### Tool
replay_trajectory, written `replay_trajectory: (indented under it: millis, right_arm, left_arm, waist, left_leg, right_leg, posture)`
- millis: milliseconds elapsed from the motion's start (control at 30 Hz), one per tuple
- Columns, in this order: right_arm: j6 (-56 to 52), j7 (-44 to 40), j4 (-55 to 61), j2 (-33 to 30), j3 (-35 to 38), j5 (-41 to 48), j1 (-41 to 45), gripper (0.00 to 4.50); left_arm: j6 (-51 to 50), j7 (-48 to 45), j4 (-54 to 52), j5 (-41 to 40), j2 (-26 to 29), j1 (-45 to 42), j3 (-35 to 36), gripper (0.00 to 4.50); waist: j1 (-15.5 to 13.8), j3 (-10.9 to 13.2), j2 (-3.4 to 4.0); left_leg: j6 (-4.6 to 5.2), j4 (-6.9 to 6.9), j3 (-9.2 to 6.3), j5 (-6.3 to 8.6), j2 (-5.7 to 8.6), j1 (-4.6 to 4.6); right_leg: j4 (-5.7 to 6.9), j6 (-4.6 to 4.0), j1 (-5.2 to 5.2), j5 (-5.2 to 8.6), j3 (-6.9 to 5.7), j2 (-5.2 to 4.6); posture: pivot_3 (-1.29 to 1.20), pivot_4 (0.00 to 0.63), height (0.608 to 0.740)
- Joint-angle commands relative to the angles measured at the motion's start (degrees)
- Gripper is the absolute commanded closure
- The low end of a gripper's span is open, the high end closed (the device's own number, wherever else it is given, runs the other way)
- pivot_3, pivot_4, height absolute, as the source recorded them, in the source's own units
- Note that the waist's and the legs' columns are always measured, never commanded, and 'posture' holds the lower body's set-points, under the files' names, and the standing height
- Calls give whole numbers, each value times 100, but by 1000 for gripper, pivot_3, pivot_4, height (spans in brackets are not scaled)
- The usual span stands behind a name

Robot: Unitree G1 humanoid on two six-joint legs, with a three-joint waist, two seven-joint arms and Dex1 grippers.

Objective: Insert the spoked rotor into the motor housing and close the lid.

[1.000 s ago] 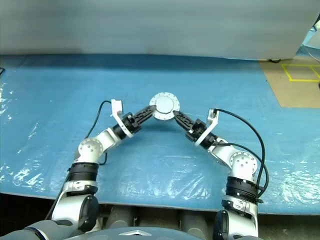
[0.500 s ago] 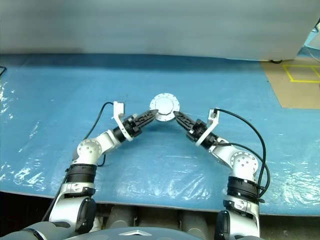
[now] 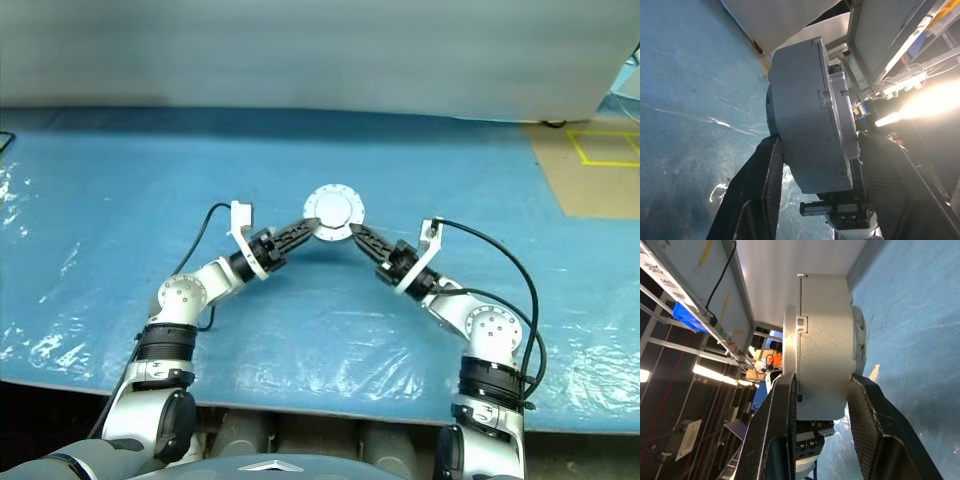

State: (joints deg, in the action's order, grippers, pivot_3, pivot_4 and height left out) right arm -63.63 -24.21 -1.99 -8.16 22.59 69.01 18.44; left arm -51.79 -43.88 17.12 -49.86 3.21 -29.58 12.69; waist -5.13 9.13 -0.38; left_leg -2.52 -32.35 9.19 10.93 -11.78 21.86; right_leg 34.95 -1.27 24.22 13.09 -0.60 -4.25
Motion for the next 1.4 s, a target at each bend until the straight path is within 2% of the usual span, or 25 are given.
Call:
replay_trajectory:
  millis: [33, 233, 367, 467, 500, 667, 1067, 1267, 1400]
  right_arm:
    - [-282, -334, 535, 140, -401, 517, 52, 3362]
    - [-251, -351, 530, 129, -419, 535, 52, 3362]
    - [-228, -383, 500, 118, -417, 509, 84, 3362]
    - [-222, -414, 507, 112, -400, 579, 110, 3362]
    - [-234, -430, 520, 111, -385, 630, 117, 3362]
    - [-384, -542, 607, 62, -390, 813, 87, 3362]
    - [-380, -538, 621, 89, -347, 1274, 135, 3362]
    - [-384, -540, 643, 9, -437, 1159, 68, 3362]
    - [-338, -504, 639, 9, -451, 1151, 51, 3362]
  left_arm:
    - [-93, -50, -154, 49, -165, -139, -349, 2196]
    - [-180, -157, -248, 68, -116, -34, -418, 2196]
    - [-178, -149, -267, 85, -120, -21, -416, 1174]
    - [-132, -110, -255, 170, -119, -23, -458, 142]
    - [-40, -19, -190, 266, -138, -50, -458, 43]
    - [-66, 34, -73, 132, -225, -164, -255, 43]
    - [487, 113, 345, 435, -106, -151, -138, 43]
    - [290, 25, 210, 38, -203, -184, -12, 43]
    - [150, 40, 163, -215, -261, -235, 69, 888]
  waist:
    - [-21, 0, 0]
    - [-33, 0, 0]
    - [-35, 0, 0]
    - [-38, 0, 0]
    - [-38, 0, 0]
    - [-36, 0, 0]
    - [-44, 0, 1]
    - [-34, 0, 1]
    - [-43, 0, 1]
  left_leg:
    - [0, 0, 0, 0, 0, -1]
    - [0, -6, -2, 0, 0, 0]
    - [0, -8, -4, 0, 0, 2]
    - [0, -9, -6, 0, 0, 2]
    - [0, -9, -6, 0, 0, 2]
    - [0, -10, -8, 0, 0, 3]
    - [0, -19, -22, 0, 1, 11]
    - [0, -22, -24, 0, 0, 10]
    - [0, -21, -26, 0, 1, 12]
  right_leg:
    - [2, 0, 0, 0, 0, 0]
    - [3, -1, -1, 0, 0, -1]
    - [4, -1, -1, 0, -2, -1]
    - [4, -1, -2, 0, -3, -2]
    - [4, -1, -2, 0, -3, -2]
    - [4, -1, -3, 0, -4, -2]
    - [7, -1, -6, 1, -15, -3]
    - [7, -1, -7, 1, -16, -3]
    - [8, -2, -7, 1, -18, -4]
  posture:
    - [0, 150, 740]
    - [0, 150, 740]
    - [0, 150, 740]
    - [0, 150, 740]
    - [0, 150, 740]
    - [0, 150, 740]
    - [0, 150, 740]
    - [0, 150, 740]
    - [0, 150, 740]
